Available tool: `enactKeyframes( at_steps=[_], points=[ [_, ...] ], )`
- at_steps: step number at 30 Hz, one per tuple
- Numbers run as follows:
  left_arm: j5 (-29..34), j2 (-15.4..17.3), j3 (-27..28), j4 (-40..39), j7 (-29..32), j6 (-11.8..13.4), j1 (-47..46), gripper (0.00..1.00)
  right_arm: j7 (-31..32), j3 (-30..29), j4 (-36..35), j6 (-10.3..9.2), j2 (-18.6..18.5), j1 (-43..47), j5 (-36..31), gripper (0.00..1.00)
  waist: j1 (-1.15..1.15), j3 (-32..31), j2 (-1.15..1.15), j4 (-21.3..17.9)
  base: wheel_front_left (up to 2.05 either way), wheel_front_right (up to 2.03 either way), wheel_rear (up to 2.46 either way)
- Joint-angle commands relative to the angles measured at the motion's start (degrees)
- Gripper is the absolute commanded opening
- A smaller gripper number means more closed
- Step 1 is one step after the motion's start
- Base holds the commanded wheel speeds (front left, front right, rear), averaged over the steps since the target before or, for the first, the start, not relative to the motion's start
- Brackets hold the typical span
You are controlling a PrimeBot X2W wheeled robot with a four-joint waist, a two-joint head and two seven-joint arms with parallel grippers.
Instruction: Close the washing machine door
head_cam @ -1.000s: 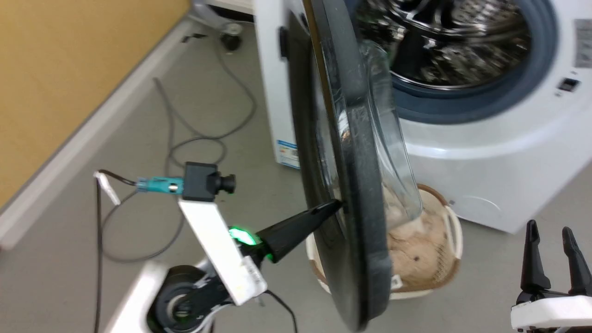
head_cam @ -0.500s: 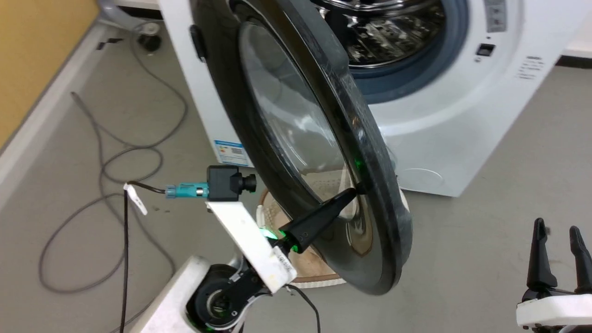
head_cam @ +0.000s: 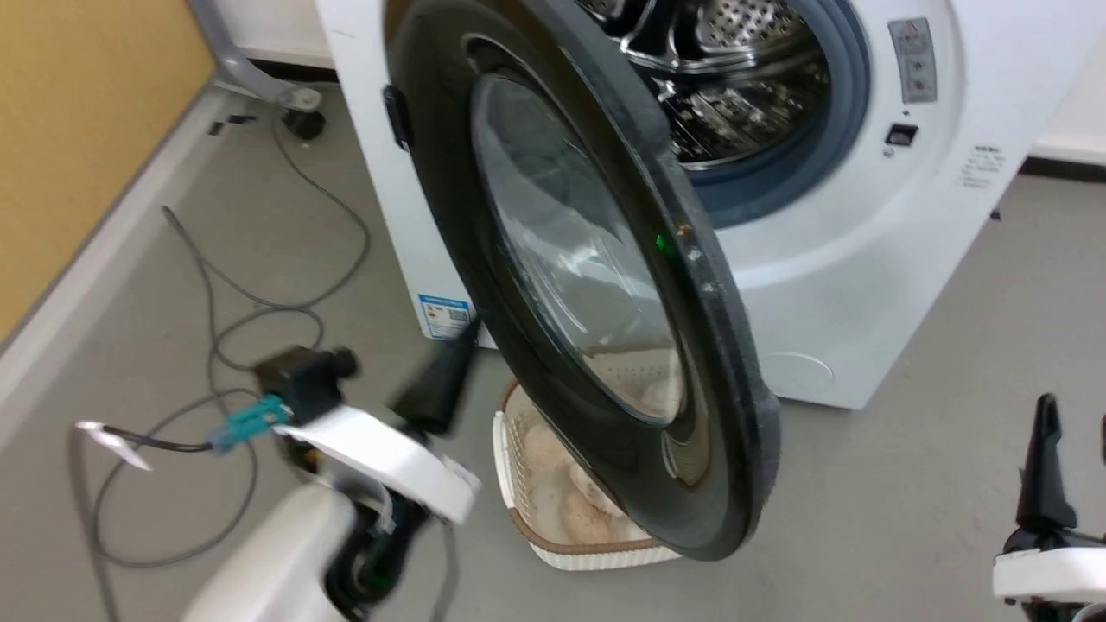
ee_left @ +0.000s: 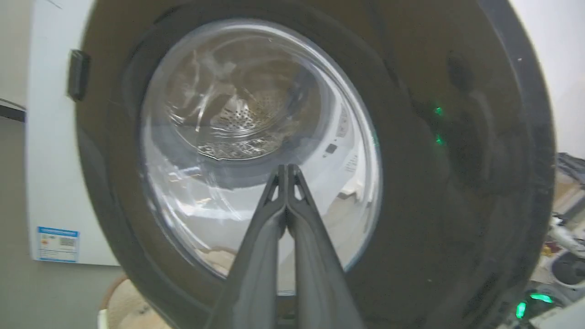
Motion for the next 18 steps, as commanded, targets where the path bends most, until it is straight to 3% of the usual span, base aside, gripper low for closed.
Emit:
enactKeyframes(
  at_steps=[1, 7, 8, 9, 10, 14, 18],
  points=[
    [5.1, 0.2, 2.6, 1.4, -1.5, 3.1, -1.6, 0.0, -0.2, -0.3, -1.6, 0.05, 0.0, -0.5, 0.0, 1.0, 0.0, -1.1, 0.0, 1.2, 0.0, 0.0, 0.0],
    [23.9, -1.0, 14.6, -3.9, -1.8, 14.3, 2.3, 0.0, -0.2, -0.9, -7.2, 0.05, 0.0, -2.5, 1.2, 1.0, 0.0, -1.9, 0.0, 2.4, 0.0, 0.0, 0.0],
    [26.6, -1.1, 16.2, -5.0, -1.8, 16.0, 3.6, 0.14, -0.2, -0.6, -8.4, 0.05, 0.0, -3.0, 1.5, 1.0, 0.0, -1.9, 0.0, 2.6, 0.0, 0.0, 0.0],
    [29.3, -1.1, 17.5, -5.9, -1.8, 17.5, 4.8, 0.83, -0.2, -0.4, -9.5, 0.05, 0.0, -3.4, 1.7, 1.0, 0.0, -2.0, 0.0, 2.8, 0.0, 0.0, 0.0],
    [31.8, -1.0, 18.6, -6.8, -1.8, 18.5, 6.0, 1.0, -0.2, -0.2, -10.6, 0.05, 0.0, -3.9, 1.8, 1.0, 0.0, -2.0, 0.0, 2.9, 0.0, 0.0, 0.0],
    [38.2, -2.0, 22.0, -9.4, -1.8, 21.4, 11.0, 1.0, -0.2, 1.0, -14.8, 0.05, 0.0, -5.9, 2.2, 1.0, 0.0, -2.4, 0.0, 3.8, 0.0, 0.0, 0.0],
    [42.2, -2.9, 24.5, -11.0, -1.8, 22.5, 15.1, 1.0, -0.2, 3.1, -18.6, 0.05, 0.0, -7.6, 2.2, 1.0, 0.0, -2.7, 0.0, 4.7, 0.0, 0.0, 0.0]
  ],
)
